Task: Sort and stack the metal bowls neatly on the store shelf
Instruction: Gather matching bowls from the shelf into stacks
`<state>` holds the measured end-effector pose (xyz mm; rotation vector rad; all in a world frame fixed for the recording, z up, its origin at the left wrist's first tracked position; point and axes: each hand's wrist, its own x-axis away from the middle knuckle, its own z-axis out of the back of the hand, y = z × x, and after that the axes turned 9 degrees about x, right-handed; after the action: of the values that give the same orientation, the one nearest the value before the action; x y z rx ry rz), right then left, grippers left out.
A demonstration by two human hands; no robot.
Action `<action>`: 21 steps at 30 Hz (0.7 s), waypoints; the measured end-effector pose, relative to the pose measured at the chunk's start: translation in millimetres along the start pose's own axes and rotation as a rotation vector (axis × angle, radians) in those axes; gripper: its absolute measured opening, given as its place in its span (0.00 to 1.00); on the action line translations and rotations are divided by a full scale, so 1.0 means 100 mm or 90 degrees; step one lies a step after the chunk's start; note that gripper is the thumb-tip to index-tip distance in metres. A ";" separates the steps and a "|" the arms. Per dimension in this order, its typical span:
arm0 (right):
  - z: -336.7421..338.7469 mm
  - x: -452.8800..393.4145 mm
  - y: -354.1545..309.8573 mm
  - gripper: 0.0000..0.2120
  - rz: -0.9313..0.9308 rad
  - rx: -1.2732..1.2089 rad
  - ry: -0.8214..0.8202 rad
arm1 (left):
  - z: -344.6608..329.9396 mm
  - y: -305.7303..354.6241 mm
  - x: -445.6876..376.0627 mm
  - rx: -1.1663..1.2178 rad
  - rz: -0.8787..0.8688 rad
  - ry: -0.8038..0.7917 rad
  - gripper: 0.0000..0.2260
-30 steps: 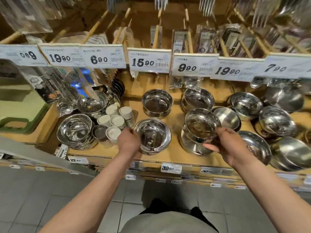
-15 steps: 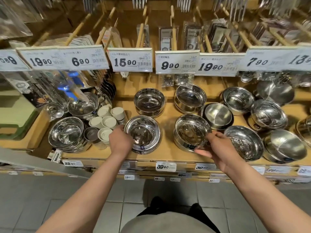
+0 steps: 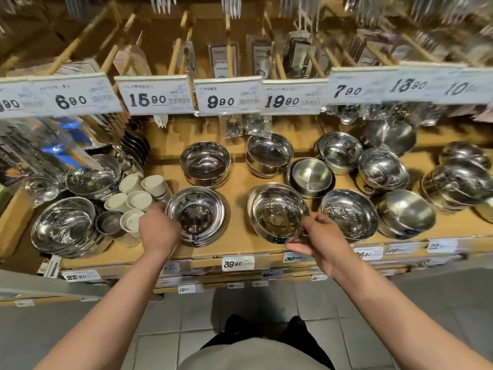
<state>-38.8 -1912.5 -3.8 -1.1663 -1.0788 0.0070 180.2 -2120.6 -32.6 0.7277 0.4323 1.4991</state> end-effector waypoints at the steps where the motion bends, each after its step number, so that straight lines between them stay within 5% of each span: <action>1: 0.03 0.02 0.00 0.03 0.004 -0.003 0.003 | 0.00 0.02 -0.01 -0.009 -0.004 0.000 0.11; 10: 0.33 0.13 -0.04 0.07 0.019 -0.050 0.034 | -0.02 0.08 -0.01 -0.032 0.042 -0.029 0.10; 16: 0.45 0.12 -0.08 0.07 0.048 -0.043 0.035 | -0.04 0.10 0.09 -0.050 -0.032 -0.015 0.26; 21: 0.45 0.07 -0.07 0.05 0.035 -0.040 0.035 | 0.00 0.10 0.07 -0.060 -0.007 -0.009 0.15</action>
<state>-69.8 -1879.2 5.2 -1.2455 -1.0049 -0.0155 172.7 -2114.1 -24.5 0.6608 0.3525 1.4929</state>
